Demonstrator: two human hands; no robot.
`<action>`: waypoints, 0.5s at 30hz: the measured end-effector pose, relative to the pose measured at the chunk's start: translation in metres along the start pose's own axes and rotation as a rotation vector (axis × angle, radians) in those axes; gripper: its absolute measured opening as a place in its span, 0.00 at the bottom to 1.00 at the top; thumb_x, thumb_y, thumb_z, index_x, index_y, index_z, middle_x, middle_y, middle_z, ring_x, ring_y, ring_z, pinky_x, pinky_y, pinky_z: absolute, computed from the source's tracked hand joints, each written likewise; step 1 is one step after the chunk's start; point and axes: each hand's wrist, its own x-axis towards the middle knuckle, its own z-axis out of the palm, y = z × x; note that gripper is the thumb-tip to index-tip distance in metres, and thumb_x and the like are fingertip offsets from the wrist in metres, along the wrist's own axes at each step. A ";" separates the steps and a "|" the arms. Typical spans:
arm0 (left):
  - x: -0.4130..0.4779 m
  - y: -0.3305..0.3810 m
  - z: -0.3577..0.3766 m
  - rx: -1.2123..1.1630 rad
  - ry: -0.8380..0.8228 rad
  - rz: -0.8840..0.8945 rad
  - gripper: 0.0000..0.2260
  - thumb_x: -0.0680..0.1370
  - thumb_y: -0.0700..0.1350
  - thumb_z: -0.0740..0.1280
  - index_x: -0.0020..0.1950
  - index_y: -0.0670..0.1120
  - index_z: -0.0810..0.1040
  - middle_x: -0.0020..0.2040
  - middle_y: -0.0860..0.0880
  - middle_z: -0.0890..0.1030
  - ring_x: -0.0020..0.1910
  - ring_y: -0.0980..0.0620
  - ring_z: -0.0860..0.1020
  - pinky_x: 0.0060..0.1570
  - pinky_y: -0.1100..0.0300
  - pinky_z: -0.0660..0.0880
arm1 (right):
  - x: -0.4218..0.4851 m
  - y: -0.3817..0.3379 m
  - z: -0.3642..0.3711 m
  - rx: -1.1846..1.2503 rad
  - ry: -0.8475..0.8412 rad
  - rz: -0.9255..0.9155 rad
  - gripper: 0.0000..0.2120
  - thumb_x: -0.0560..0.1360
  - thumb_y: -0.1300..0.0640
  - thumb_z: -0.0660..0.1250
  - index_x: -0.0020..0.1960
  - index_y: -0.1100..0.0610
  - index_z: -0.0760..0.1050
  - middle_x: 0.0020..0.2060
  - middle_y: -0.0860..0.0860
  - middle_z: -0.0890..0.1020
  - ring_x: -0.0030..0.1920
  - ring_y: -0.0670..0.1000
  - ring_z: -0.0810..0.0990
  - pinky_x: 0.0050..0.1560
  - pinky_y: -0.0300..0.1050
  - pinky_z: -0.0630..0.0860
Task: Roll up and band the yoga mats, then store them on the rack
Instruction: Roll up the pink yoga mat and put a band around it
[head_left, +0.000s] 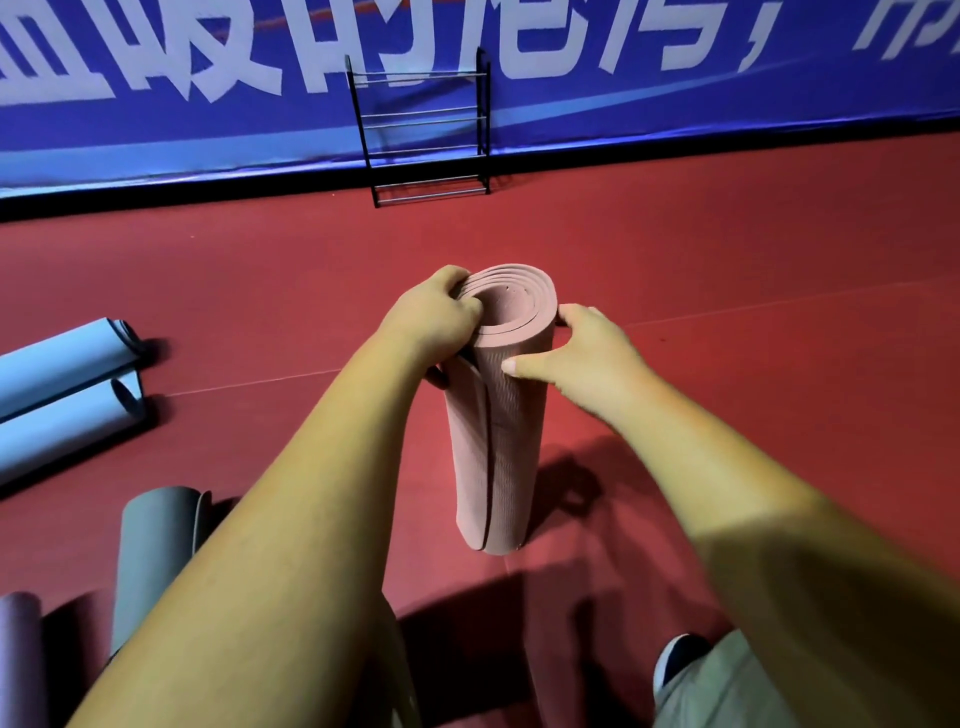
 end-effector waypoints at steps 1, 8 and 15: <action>0.000 -0.001 -0.001 -0.010 -0.003 0.004 0.21 0.80 0.45 0.61 0.73 0.58 0.74 0.60 0.46 0.80 0.43 0.40 0.85 0.30 0.38 0.84 | 0.000 -0.002 -0.001 0.107 -0.060 0.029 0.33 0.63 0.38 0.82 0.63 0.49 0.81 0.58 0.45 0.82 0.58 0.47 0.80 0.56 0.48 0.77; 0.000 -0.002 0.000 -0.063 -0.073 0.001 0.18 0.76 0.46 0.66 0.65 0.61 0.77 0.54 0.50 0.82 0.47 0.44 0.84 0.35 0.38 0.85 | 0.010 -0.004 0.006 0.239 0.006 0.169 0.24 0.65 0.32 0.70 0.58 0.40 0.80 0.61 0.49 0.81 0.57 0.50 0.81 0.51 0.48 0.75; 0.016 -0.007 -0.003 -0.014 0.027 0.059 0.14 0.69 0.45 0.76 0.53 0.50 0.78 0.43 0.50 0.83 0.40 0.49 0.79 0.42 0.55 0.76 | 0.009 -0.010 0.014 0.188 0.132 0.076 0.05 0.74 0.53 0.66 0.47 0.54 0.75 0.40 0.48 0.81 0.43 0.53 0.77 0.37 0.47 0.68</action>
